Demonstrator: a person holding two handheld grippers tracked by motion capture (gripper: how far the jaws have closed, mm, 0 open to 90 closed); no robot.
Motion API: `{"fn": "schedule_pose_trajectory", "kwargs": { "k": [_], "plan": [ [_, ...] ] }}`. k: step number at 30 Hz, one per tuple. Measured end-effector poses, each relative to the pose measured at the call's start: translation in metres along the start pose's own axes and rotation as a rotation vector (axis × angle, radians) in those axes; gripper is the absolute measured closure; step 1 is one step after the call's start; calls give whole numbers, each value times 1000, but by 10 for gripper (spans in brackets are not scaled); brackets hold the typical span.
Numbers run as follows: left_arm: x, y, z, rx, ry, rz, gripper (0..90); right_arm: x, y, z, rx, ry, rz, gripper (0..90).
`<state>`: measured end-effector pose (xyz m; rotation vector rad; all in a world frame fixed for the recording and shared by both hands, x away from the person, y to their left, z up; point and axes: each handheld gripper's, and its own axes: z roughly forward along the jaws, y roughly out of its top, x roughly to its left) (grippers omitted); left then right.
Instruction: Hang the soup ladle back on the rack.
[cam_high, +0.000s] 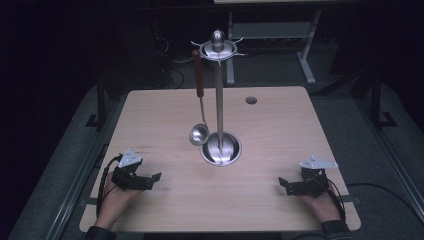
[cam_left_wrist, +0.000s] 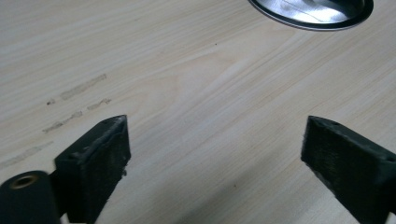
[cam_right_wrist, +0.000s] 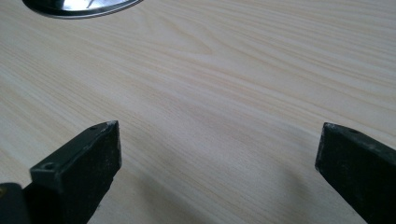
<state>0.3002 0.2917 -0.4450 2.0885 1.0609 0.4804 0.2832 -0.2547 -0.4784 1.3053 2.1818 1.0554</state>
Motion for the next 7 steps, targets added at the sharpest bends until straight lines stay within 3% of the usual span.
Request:
{"fn": "schedule_pose_trajectory", "kwargs": {
  "k": [7],
  "plan": [
    [1, -1, 0, -7, -8, -10, 36, 0, 0, 0, -7, 0, -4, 0]
  ]
}}
